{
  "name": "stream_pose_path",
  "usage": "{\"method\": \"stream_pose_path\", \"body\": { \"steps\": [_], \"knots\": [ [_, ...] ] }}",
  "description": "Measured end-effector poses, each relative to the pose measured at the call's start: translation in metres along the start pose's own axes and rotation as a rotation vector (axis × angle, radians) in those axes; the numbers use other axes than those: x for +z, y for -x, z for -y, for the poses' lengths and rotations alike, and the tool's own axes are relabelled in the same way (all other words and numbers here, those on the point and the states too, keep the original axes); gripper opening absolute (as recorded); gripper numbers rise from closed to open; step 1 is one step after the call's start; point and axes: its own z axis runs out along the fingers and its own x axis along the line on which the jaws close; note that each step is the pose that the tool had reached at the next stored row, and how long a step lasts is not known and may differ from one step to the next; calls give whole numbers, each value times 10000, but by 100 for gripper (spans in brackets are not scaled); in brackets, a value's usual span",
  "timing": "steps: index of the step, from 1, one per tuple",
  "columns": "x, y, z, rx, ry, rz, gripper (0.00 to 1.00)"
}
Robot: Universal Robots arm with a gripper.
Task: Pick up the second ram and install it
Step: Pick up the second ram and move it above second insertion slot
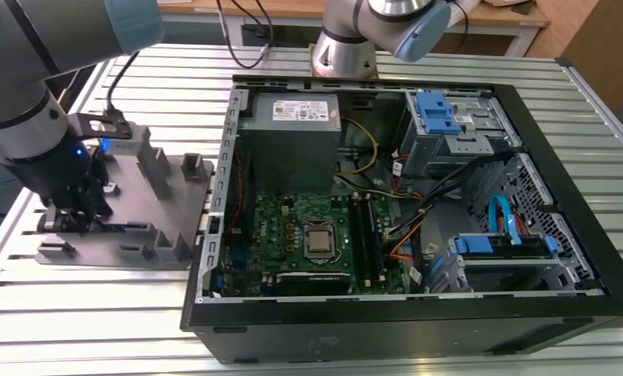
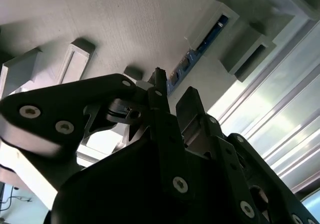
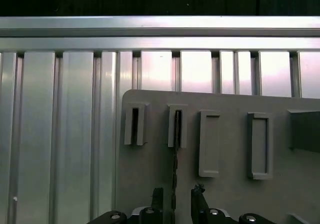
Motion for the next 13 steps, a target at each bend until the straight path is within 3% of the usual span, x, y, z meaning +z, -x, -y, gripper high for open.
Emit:
{"method": "stream_pose_path", "body": {
  "steps": [5,13],
  "knots": [
    [84,-3,3,-5,0,0,36],
    [86,-3,3,-5,1,-1,34]
  ]
}}
